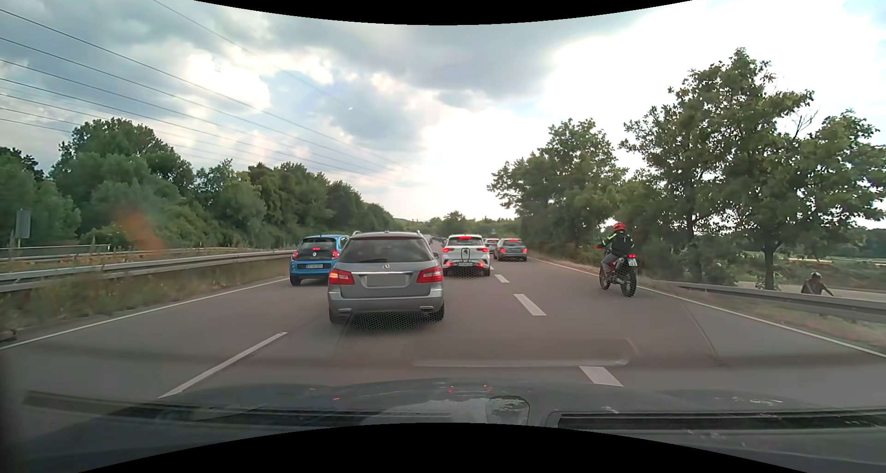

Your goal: Follow the waypoints while adhering to traffic rules and regulations

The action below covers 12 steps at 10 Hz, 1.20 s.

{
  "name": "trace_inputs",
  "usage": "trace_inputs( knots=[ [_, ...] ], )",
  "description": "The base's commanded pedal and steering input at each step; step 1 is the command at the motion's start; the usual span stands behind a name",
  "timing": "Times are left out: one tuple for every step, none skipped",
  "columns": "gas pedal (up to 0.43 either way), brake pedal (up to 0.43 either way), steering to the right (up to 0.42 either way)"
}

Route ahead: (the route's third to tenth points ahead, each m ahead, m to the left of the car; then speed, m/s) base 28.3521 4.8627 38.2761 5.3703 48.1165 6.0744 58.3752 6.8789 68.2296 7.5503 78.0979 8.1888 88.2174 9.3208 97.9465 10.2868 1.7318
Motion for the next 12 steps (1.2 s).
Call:
trace_inputs(
  knots=[
    [0.000, 0.055, 0.000],
    [0.000, 0.061, 0.000],
    [0.000, 0.061, 0.000],
    [0.000, 0.067, 0.000],
    [0.000, 0.067, 0.000],
    [0.000, 0.067, 0.000],
    [0.000, 0.067, 0.000],
    [0.000, 0.067, 0.000],
    [0.000, 0.067, 0.000],
    [0.000, 0.067, 0.000],
    [0.000, 0.073, 0.000],
    [0.000, 0.073, 0.000]
  ],
)
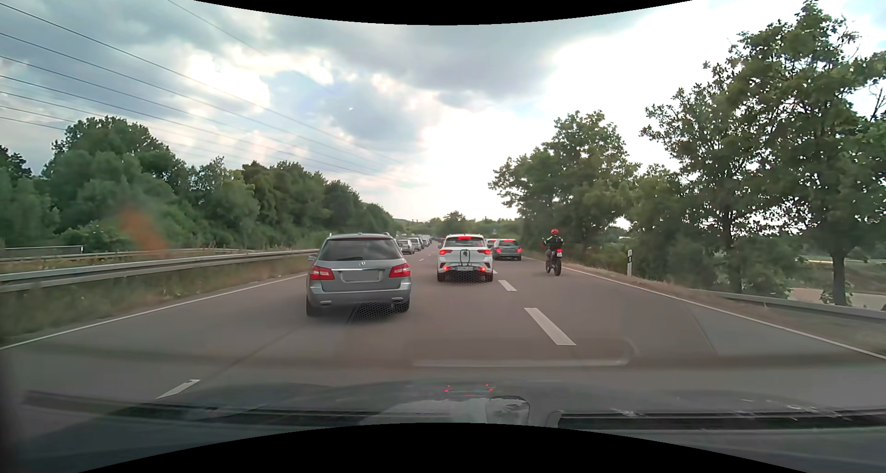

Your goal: Follow the waypoints while adhering to traffic rules and regulations

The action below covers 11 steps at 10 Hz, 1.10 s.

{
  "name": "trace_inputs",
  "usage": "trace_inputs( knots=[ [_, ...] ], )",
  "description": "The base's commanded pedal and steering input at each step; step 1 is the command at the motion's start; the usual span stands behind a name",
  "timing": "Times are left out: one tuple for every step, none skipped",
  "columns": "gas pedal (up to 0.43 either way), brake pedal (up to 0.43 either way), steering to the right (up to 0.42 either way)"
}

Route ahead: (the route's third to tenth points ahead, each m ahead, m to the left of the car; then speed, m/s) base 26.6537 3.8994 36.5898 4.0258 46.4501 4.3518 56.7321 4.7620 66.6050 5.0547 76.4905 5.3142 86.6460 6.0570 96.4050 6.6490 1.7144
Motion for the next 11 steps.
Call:
trace_inputs(
  knots=[
    [0.000, 0.073, 0.000],
    [0.000, 0.073, 0.000],
    [0.000, 0.079, 0.000],
    [0.000, 0.079, 0.000],
    [0.000, 0.079, 0.000],
    [0.000, 0.079, 0.000],
    [0.000, 0.079, 0.000],
    [0.000, 0.079, 0.000],
    [0.000, 0.079, 0.000],
    [0.000, 0.079, 0.000],
    [0.000, 0.085, 0.000]
  ],
)
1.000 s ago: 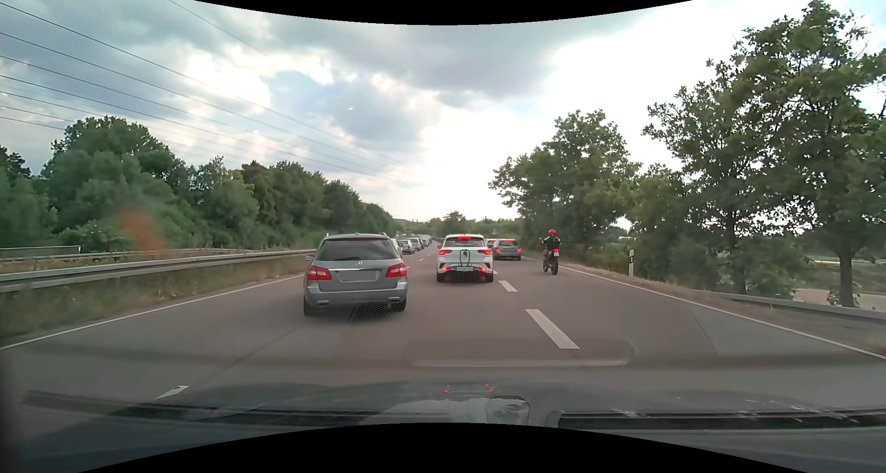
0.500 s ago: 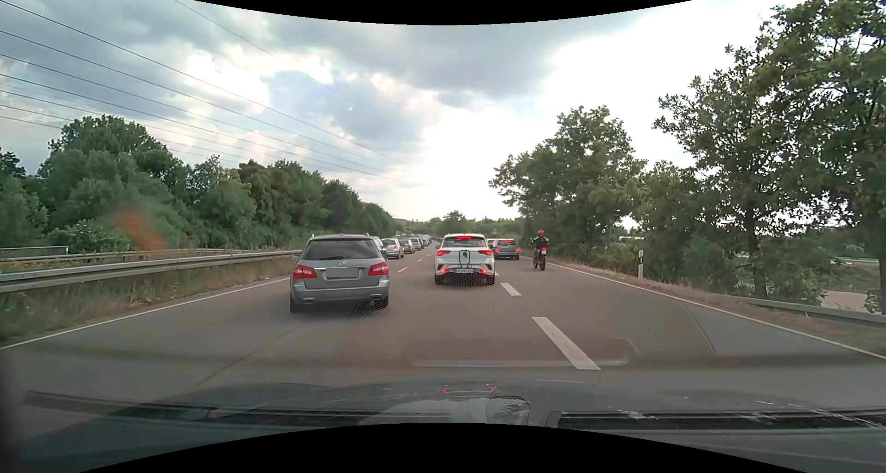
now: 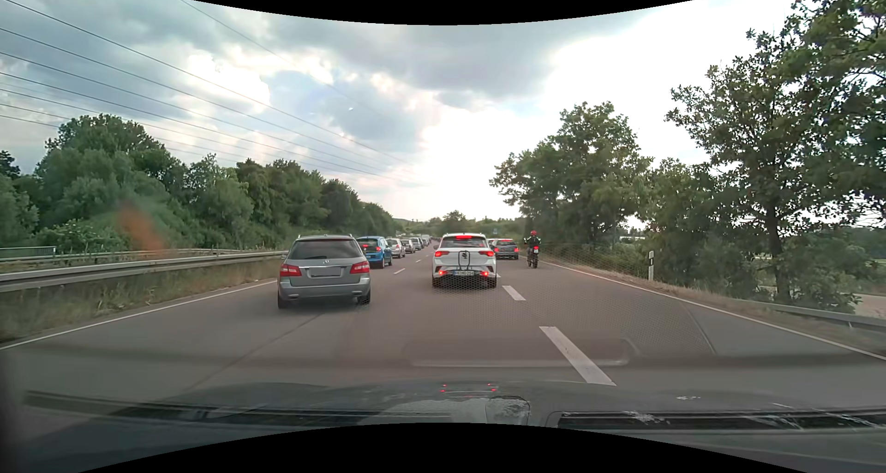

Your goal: Follow the waypoints while adhering to traffic rules and regulations

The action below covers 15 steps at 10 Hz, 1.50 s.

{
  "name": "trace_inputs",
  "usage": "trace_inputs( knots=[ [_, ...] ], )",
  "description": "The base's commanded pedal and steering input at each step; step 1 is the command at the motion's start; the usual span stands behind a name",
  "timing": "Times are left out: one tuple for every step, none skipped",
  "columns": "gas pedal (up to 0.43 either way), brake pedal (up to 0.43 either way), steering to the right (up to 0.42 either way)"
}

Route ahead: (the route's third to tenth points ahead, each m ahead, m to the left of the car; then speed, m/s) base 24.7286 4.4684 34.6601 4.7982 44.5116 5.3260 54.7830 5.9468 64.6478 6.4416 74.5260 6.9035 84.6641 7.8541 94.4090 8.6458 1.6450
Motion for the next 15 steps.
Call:
trace_inputs(
  knots=[
    [0.000, 0.085, 0.000],
    [0.000, 0.085, -0.005],
    [0.000, 0.085, -0.011],
    [0.000, 0.085, -0.013],
    [0.000, 0.085, -0.012],
    [0.000, 0.085, -0.009],
    [0.000, 0.091, -0.006],
    [0.000, 0.091, -0.005],
    [0.000, 0.091, -0.003],
    [0.000, 0.091, 0.000],
    [0.000, 0.091, 0.000],
    [0.000, 0.091, 0.001],
    [0.000, 0.104, 0.002],
    [0.000, 0.104, 0.005],
    [0.000, 0.104, 0.006]
  ],
)
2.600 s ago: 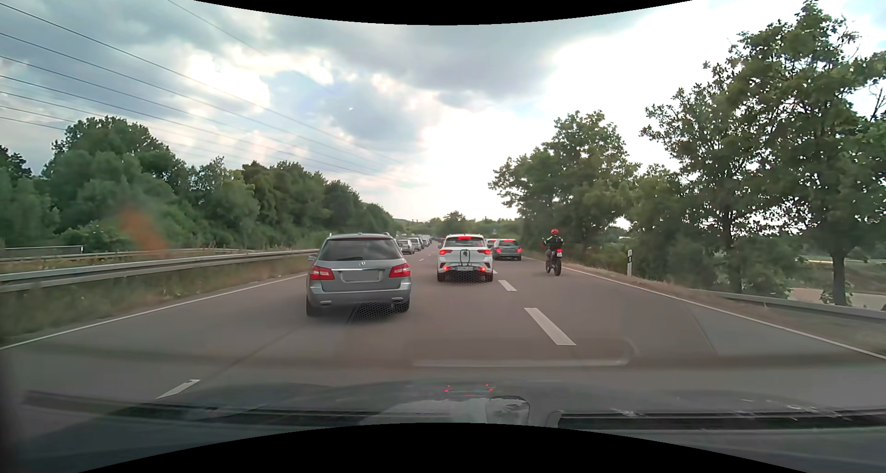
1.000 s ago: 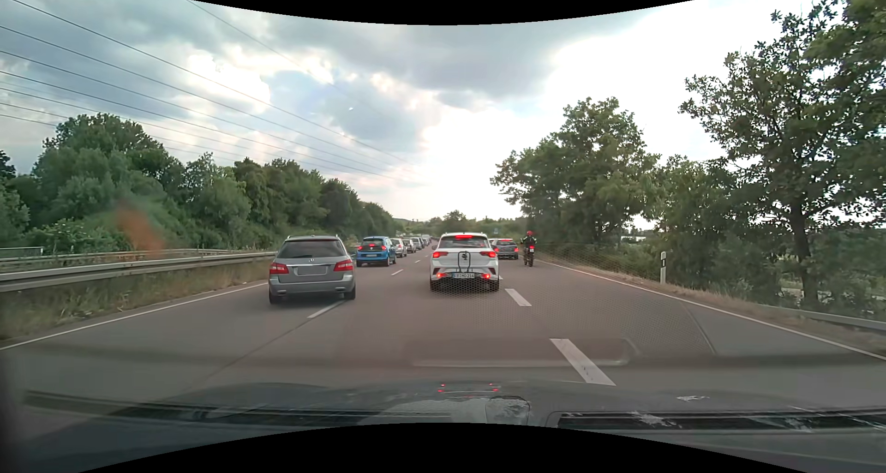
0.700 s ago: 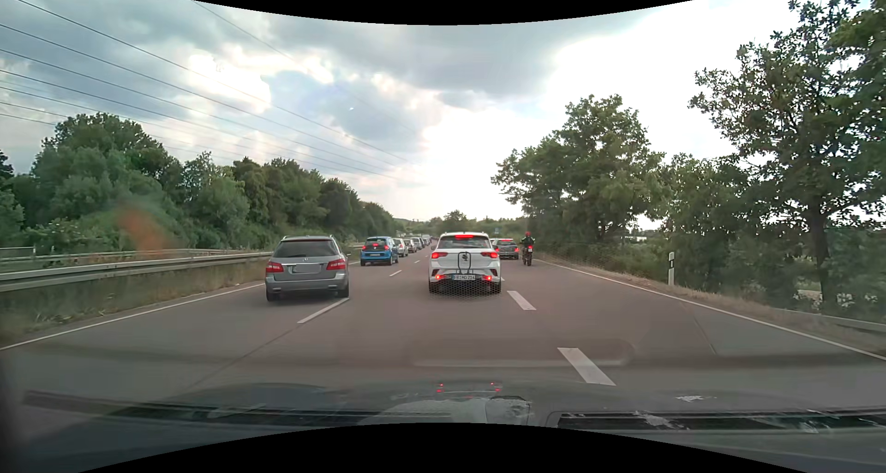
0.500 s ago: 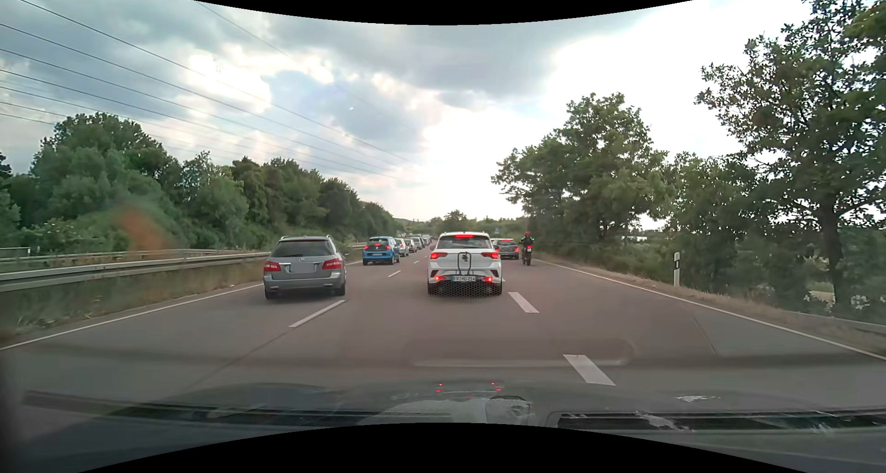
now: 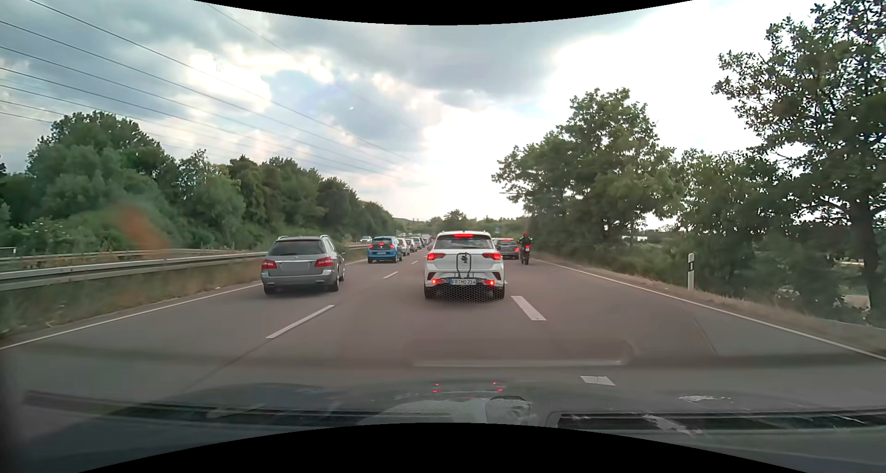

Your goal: Follow the waypoints while adhering to traffic rules and regulations

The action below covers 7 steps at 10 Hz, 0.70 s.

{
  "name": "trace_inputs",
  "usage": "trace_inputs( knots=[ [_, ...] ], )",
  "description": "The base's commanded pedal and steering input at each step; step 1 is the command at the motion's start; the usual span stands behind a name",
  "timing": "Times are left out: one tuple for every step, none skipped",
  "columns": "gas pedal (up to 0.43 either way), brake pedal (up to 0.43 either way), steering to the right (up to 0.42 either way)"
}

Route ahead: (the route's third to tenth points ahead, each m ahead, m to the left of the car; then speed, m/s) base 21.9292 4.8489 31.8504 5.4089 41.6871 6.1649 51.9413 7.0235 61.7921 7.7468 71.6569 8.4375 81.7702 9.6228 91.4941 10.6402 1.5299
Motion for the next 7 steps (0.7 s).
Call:
trace_inputs(
  knots=[
    [0.000, 0.104, 0.006],
    [0.000, 0.110, 0.006],
    [0.000, 0.110, 0.005],
    [0.000, 0.104, 0.004],
    [0.000, 0.116, 0.002],
    [0.000, 0.110, -0.001],
    [0.000, 0.110, -0.004]
  ],
)
